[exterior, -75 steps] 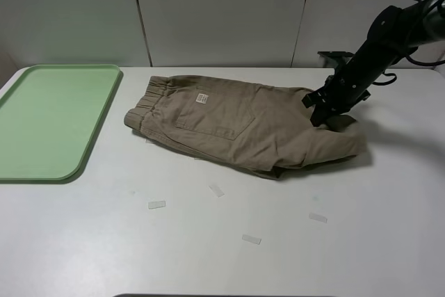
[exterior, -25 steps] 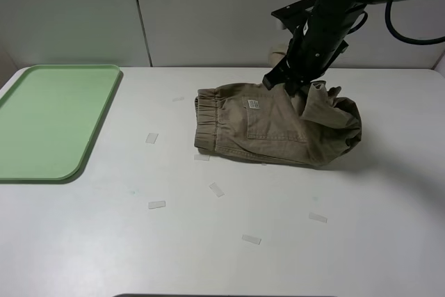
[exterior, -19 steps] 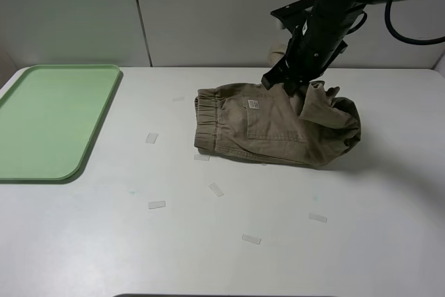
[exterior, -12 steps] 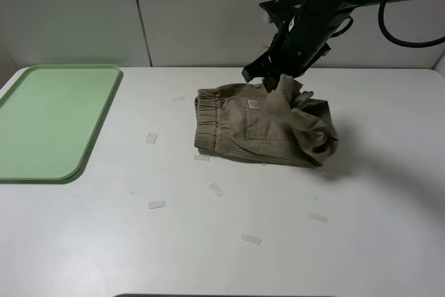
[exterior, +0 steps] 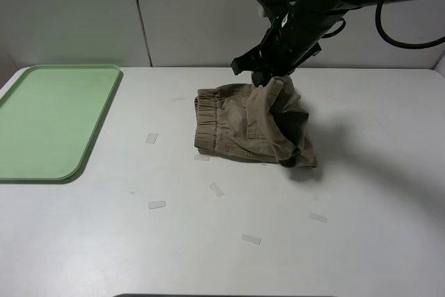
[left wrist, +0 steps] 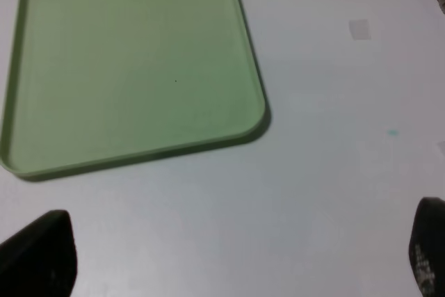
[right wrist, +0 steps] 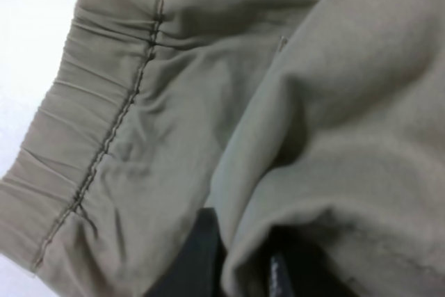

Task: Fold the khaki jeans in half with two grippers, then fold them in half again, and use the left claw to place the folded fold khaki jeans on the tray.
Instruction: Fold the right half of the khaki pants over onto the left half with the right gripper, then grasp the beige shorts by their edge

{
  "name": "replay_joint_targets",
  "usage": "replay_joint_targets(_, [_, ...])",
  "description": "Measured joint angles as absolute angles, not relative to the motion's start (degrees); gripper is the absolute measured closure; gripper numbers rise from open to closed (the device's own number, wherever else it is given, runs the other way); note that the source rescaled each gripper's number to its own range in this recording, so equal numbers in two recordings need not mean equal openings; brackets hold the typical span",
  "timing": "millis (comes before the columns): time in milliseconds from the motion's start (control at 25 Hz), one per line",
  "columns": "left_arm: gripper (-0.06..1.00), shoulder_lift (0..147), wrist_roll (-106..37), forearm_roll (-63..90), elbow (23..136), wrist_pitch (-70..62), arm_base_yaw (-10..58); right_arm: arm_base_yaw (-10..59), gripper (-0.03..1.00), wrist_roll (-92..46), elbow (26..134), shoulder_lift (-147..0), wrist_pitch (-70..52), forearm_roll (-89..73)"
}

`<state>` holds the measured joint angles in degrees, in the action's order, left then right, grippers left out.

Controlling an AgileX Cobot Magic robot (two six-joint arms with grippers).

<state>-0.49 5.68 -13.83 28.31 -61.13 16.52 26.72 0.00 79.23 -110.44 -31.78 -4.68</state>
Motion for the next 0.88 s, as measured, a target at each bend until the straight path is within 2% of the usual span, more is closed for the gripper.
replay_joint_targets(40, [-0.04,-0.5,5.7,-13.9,28.3,-61.1,16.5,26.7,0.71,0.0,79.2,-110.4,-31.6,-4.7])
replay_joint_targets(200, [-0.04,-0.5,5.7,-14.0,28.3,-61.1,16.5,26.9,0.22,-0.3,79.2,-110.4,-30.4,-4.9])
replay_joint_targets(280, [-0.04,-0.5,5.7,-14.1,28.3,-61.1,16.5,26.9,0.08,-0.3,79.2,-110.4,-30.3,-5.4])
replay_joint_targets(360, [-0.04,-0.5,5.7,-14.1,28.3,-61.1,16.5,26.9,0.03,-0.3,79.2,-110.4,-30.3,-5.5])
replay_joint_targets(480, [-0.04,-0.5,5.8,-14.3,28.3,-61.1,16.5,26.9,0.0,-0.3,79.2,-110.4,-30.3,-5.7])
replay_joint_targets(880, [-0.04,-0.5,6.0,-14.3,28.3,-61.1,16.5,26.9,0.0,0.0,79.2,-110.4,-30.3,-4.1])
